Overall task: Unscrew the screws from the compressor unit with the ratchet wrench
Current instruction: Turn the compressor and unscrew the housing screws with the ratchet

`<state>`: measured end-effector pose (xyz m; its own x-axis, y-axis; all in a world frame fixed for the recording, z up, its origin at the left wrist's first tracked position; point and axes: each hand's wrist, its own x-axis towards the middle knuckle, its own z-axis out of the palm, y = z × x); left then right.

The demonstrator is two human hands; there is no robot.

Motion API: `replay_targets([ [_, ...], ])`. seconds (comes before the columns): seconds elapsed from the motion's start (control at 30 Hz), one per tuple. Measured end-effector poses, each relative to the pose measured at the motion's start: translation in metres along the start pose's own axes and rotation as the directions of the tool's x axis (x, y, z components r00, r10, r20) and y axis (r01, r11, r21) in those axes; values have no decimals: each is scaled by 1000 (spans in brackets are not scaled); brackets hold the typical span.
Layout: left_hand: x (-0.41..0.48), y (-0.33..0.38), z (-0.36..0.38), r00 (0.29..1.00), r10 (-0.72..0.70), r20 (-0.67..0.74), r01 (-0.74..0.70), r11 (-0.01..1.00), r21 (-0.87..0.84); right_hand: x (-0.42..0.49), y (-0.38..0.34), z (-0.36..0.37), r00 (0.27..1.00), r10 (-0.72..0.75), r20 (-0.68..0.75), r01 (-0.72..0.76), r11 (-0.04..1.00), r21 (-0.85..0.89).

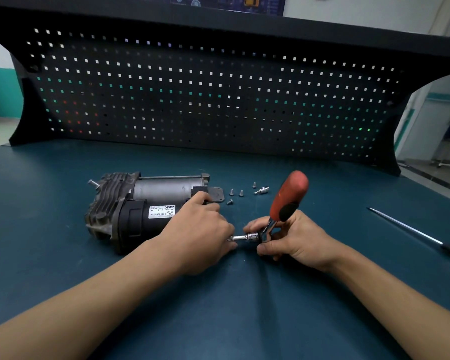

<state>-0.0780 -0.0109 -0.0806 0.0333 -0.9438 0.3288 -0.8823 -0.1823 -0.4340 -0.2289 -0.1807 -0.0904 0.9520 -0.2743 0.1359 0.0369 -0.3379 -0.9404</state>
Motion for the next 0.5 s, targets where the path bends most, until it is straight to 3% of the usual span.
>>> replay_targets([
  [0.5,5,1,-5,996,-37,79,36,999,10,3,-4,1,984,179,-12,-176,978,110],
])
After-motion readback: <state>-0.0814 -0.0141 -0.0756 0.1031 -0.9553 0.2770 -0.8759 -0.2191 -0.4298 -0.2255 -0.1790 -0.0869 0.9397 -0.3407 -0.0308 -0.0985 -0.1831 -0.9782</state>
